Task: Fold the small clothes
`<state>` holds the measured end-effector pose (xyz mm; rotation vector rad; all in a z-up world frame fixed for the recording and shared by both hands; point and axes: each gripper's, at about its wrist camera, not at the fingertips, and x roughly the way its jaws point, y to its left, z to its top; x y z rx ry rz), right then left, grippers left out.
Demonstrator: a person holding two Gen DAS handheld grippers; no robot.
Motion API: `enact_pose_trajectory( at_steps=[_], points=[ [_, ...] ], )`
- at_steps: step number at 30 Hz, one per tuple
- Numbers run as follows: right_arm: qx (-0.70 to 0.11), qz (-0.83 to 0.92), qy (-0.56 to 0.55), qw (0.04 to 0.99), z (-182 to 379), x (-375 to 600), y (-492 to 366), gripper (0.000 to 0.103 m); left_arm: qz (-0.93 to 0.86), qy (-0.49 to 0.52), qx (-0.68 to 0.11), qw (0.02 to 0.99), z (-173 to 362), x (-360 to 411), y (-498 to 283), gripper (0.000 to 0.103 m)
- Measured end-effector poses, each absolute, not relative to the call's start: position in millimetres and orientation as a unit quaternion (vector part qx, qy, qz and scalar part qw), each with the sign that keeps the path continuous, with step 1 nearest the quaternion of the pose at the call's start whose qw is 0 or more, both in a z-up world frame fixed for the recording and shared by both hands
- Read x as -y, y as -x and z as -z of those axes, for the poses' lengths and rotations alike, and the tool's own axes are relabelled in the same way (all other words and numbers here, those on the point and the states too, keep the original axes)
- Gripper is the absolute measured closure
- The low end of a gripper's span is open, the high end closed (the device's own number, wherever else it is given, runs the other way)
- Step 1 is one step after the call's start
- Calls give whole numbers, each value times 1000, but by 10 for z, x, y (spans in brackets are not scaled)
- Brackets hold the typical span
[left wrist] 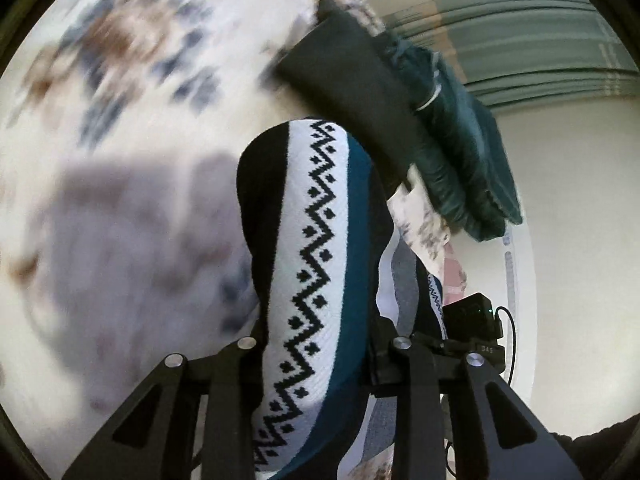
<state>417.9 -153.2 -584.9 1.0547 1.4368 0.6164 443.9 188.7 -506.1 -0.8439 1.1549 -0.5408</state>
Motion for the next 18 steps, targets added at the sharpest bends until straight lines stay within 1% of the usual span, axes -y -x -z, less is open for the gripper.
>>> enact_pose_trajectory(
  at_steps=[6, 9, 12, 18],
  points=[
    [-590, -258, -440, 626, 5272, 1625, -4975, 76, 256, 360, -495, 748, 4571, -1706, -5443, 77],
    [-577, -257, -424, 649, 5020, 1720, -5546, 76, 258, 353, -481, 760, 4452, -1669, -6021, 77],
    [-568, -253, -411, 667, 4905, 1794, -6122, 76, 255, 346, -472, 770, 4454, -1602, -6601, 76],
    [-574, -230, -383, 686, 4950, 1979, -7066, 76, 237, 298, -485, 787, 4632, -1463, -7503, 76]
  ],
)
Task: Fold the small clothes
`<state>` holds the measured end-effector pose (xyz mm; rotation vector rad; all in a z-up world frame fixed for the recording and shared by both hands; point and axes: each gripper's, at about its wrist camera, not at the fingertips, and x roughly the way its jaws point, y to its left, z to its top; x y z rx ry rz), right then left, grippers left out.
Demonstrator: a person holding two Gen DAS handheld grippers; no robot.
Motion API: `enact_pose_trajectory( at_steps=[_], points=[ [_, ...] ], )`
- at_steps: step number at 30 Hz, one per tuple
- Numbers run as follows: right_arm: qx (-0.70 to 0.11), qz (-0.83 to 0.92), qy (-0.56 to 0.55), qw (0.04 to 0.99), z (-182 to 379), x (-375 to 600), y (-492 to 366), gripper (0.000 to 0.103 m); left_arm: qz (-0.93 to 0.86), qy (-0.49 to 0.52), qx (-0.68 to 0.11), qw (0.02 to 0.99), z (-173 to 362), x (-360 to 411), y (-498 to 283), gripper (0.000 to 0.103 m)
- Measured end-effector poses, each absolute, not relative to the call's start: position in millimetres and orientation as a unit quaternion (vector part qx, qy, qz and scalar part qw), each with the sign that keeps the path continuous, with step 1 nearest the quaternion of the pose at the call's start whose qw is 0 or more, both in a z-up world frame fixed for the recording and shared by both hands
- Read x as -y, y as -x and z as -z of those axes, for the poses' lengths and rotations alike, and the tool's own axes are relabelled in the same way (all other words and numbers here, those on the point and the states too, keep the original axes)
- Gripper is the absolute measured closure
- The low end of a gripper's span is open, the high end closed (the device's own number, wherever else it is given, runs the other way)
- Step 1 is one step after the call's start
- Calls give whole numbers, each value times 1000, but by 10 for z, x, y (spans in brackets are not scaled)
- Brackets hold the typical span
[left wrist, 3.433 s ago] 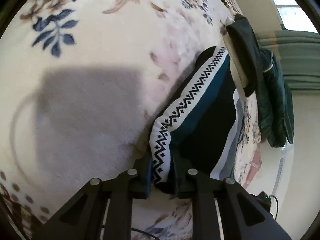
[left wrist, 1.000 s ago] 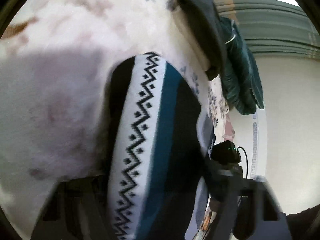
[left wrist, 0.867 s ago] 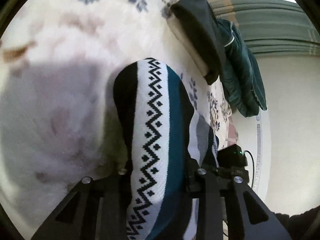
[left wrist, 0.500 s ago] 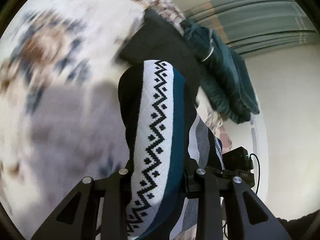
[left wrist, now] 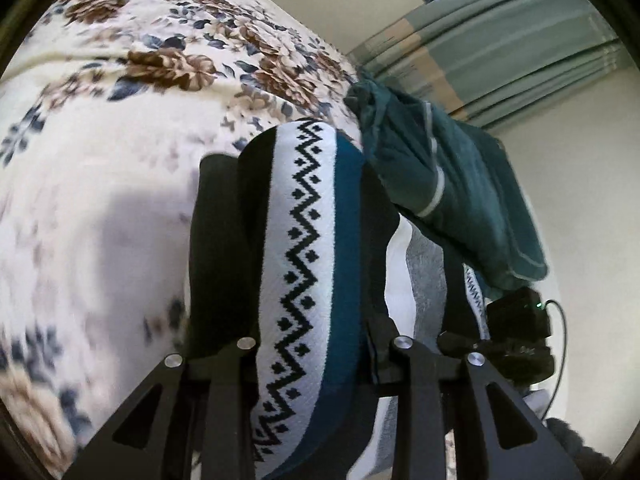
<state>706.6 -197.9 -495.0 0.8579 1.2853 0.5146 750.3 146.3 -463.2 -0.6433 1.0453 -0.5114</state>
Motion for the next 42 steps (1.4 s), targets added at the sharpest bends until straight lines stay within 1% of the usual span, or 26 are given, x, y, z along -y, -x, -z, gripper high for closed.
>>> enact_pose_trajectory(
  at_steps=[4, 5, 7, 8, 9, 10, 11, 12, 13, 15, 16, 18, 19, 20, 24, 29, 42],
  points=[
    [-585, -217, -372, 687, 5089, 2103, -7400, 76, 220, 254, -512, 790, 4760, -1386, -7694, 73],
    [-589, -216, -368, 686, 5123, 2120, -7443, 76, 216, 239, -514, 795, 4757, -1368, -7696, 70],
    [-596, -216, -358, 686, 5122, 2135, -7510, 76, 200, 222, -517, 802, 4723, -1365, -7668, 61],
    [-603, -216, -348, 685, 5118, 2126, -7509, 75, 186, 215, -516, 808, 4699, -1372, -7645, 57],
    [-610, -210, -333, 688, 5033, 1937, -7586, 68, 173, 207, -517, 812, 4669, -1378, -7611, 51],
    [-616, -197, -320, 693, 5050, 1874, -7699, 64, 147, 191, -515, 823, 4619, -1386, -7567, 47],
    [-621, -181, -301, 700, 4991, 1903, -7715, 58, 130, 178, -508, 833, 4579, -1390, -7539, 37],
    [-625, -165, -275, 712, 4933, 1880, -7697, 51, 109, 159, -497, 846, 4512, -1397, -7483, 25],
    [-627, -148, -256, 721, 4875, 1887, -7657, 48, 89, 141, -487, 857, 4455, -1400, -7435, 19],
    [-620, -103, -205, 750, 4722, 1982, -7569, 45, 70, 117, -473, 870, 4354, -1392, -7319, 5],
    [-617, -80, -178, 762, 4621, 1940, -7498, 40, 59, 98, -475, 873, 4311, -1358, -7256, 2],
    [-609, -16, -114, 785, 4471, 1975, -7287, 10, 40, 67, -481, 873, 4258, -1285, -7146, 0],
    [-601, 11, -90, 794, 4394, 1915, -7173, 4, 31, 52, -483, 873, 4235, -1243, -7081, 0],
    [-595, 34, -72, 800, 4328, 1925, -7047, 0, 24, 40, -485, 874, 4200, -1193, -6995, 0],
    [-577, 87, -23, 812, 4035, 1813, -6545, 0, 8, 8, -480, 877, 3975, -998, -6532, 0],
    [-553, 123, -13, 824, 3558, 1747, -5885, 0, 1, 0, -477, 879, 3573, -839, -6125, 0],
    [-466, 135, 8, 874, 1510, 1521, -4205, 0, 6, 6, -412, 911, 1913, -698, -4640, 0]
  ],
)
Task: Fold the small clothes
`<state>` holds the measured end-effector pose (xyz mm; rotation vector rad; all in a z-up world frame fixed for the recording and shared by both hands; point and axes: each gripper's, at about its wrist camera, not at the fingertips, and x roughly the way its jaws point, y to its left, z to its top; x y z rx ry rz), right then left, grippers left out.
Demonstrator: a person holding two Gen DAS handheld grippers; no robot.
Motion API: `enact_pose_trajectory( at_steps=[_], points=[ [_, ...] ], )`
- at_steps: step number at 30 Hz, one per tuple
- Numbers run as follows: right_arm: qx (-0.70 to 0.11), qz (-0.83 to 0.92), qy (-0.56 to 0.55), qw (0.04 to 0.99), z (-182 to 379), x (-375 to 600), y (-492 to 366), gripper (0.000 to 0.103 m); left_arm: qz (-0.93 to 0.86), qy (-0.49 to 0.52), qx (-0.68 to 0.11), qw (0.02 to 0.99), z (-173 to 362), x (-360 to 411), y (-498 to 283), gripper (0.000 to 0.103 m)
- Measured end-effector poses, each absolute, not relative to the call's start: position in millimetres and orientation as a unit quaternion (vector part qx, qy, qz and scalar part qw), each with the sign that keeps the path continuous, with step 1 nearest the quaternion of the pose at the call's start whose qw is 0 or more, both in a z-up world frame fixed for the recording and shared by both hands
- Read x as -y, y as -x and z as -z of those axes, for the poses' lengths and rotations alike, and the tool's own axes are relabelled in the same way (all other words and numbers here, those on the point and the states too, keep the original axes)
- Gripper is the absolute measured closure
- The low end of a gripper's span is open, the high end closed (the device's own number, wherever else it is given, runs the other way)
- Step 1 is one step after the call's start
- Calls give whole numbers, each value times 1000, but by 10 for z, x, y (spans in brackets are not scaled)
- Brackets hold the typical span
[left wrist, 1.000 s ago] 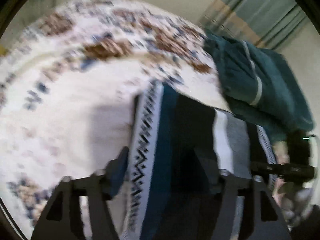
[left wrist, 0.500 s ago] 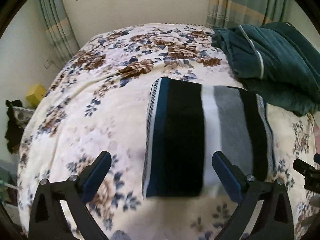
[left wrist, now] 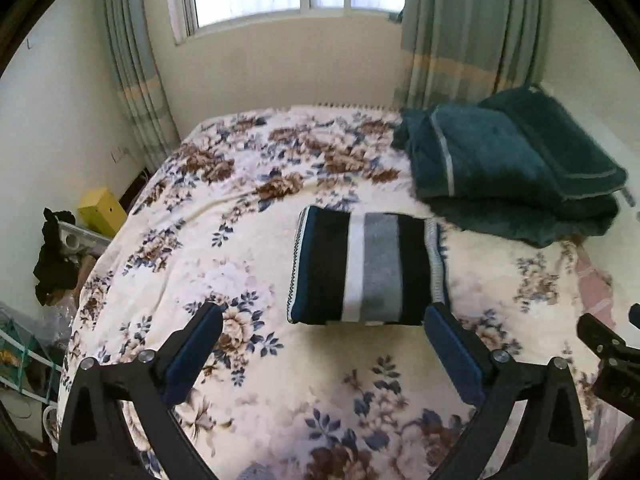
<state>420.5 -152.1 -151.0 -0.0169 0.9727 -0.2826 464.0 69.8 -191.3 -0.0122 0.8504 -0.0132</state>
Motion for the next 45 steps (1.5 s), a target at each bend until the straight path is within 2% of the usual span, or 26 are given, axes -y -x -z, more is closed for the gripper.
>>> enact_pose_trajectory(
  at_steps=[9, 18, 30, 45],
  points=[
    [-397, 127, 12, 909, 231, 1318, -2937, 0, 10, 8, -360, 933, 945, -734, -3624, 0],
    [-348, 112, 16, 931, -520, 1180, -2001, 0, 13, 15, -321, 947, 470, -764, -2904, 0],
    [-313, 96, 23, 945, -991, 1076, -1394, 0, 17, 17, -305, 952, 228, -745, -2417, 0],
    [-306, 84, 19, 948, -1126, 1061, -1239, 0, 1, 12, -288, 958, 112, -745, -2226, 0]
  ],
)
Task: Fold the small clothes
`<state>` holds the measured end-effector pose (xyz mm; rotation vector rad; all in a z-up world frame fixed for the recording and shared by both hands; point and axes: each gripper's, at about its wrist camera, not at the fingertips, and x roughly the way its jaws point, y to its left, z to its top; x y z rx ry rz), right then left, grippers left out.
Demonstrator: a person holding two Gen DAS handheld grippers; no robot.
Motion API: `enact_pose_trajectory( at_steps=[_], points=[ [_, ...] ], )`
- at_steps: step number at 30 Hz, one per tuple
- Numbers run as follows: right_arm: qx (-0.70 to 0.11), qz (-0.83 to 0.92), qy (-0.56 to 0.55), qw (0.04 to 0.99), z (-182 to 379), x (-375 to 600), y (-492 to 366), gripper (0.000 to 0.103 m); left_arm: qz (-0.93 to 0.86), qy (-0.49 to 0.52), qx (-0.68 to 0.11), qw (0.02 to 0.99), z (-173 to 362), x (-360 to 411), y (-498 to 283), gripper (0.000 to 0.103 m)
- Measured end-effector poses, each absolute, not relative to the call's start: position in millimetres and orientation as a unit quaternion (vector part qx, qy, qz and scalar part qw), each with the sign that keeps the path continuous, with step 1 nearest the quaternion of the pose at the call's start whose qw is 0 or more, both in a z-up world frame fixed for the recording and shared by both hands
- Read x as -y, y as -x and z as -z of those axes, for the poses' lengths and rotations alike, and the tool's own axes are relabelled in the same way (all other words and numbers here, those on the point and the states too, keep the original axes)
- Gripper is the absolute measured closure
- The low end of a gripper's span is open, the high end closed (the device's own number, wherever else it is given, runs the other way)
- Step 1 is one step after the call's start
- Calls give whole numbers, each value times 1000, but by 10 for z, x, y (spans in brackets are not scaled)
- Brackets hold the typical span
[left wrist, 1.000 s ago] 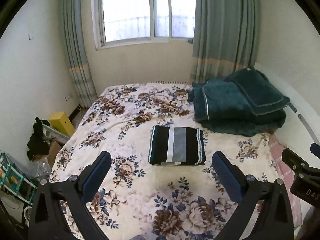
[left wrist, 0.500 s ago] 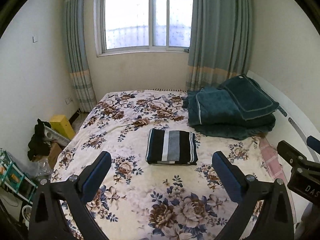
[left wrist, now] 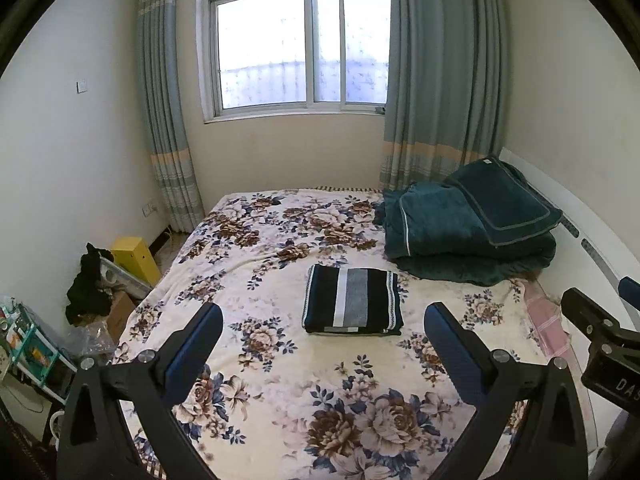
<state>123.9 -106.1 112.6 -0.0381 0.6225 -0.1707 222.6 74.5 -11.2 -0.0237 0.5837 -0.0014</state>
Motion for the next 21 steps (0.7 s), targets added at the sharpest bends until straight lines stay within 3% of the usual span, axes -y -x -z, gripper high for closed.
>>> enact_pose_trajectory(
  at_steps=[21],
  points=[
    [-306, 70, 12, 949, -1190, 1041, -1202, 0, -8, 6, -277, 961, 71, -752, -2158, 0]
  ],
)
